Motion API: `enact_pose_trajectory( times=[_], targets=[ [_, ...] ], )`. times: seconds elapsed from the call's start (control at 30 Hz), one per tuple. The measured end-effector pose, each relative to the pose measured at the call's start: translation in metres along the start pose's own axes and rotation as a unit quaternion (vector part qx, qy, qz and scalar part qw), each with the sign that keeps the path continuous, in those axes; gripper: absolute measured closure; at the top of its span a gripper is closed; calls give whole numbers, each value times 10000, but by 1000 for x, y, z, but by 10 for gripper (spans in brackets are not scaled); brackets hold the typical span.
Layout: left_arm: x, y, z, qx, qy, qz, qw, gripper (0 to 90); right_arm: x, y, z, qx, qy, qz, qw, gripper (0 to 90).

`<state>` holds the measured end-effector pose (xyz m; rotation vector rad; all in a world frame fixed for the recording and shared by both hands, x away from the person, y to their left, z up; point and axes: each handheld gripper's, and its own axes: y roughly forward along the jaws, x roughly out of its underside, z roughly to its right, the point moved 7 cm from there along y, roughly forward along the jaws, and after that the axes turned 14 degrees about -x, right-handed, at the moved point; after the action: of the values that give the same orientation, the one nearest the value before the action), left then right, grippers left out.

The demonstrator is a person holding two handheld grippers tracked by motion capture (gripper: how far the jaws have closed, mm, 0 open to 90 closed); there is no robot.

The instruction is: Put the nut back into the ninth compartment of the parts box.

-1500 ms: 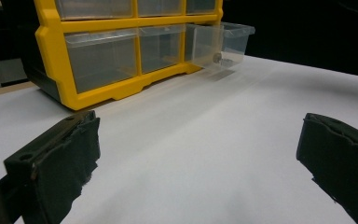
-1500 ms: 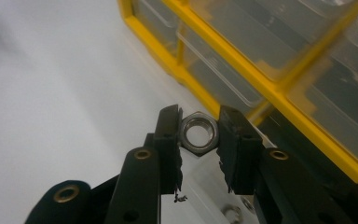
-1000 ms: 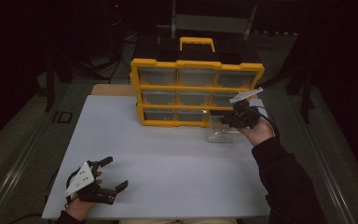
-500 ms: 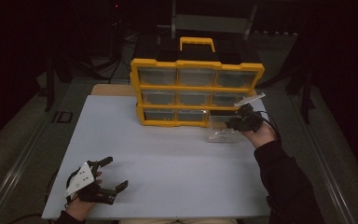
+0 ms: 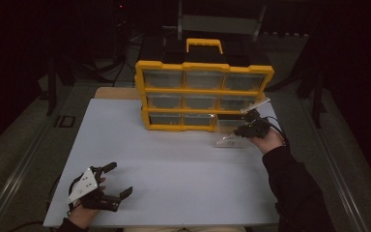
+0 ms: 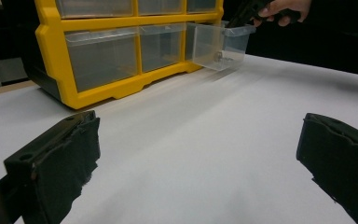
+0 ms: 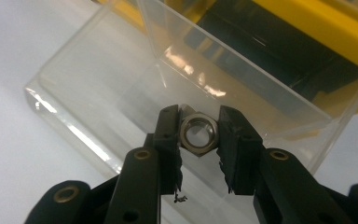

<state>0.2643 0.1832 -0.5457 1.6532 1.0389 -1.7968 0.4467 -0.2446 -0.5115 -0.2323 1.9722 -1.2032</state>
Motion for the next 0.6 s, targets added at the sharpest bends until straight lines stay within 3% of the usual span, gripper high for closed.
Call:
enact_pose_trajectory(
  times=[0.37,0.6],
  targets=[
    [0,0,0,-7,-5,-10,10000,0,-8,-10,-3,-159,178,375,9990,536],
    [1,1,0,-10,-10,-22,10000,0,-15,-21,-7,-10,205,594,9980,344]
  ],
)
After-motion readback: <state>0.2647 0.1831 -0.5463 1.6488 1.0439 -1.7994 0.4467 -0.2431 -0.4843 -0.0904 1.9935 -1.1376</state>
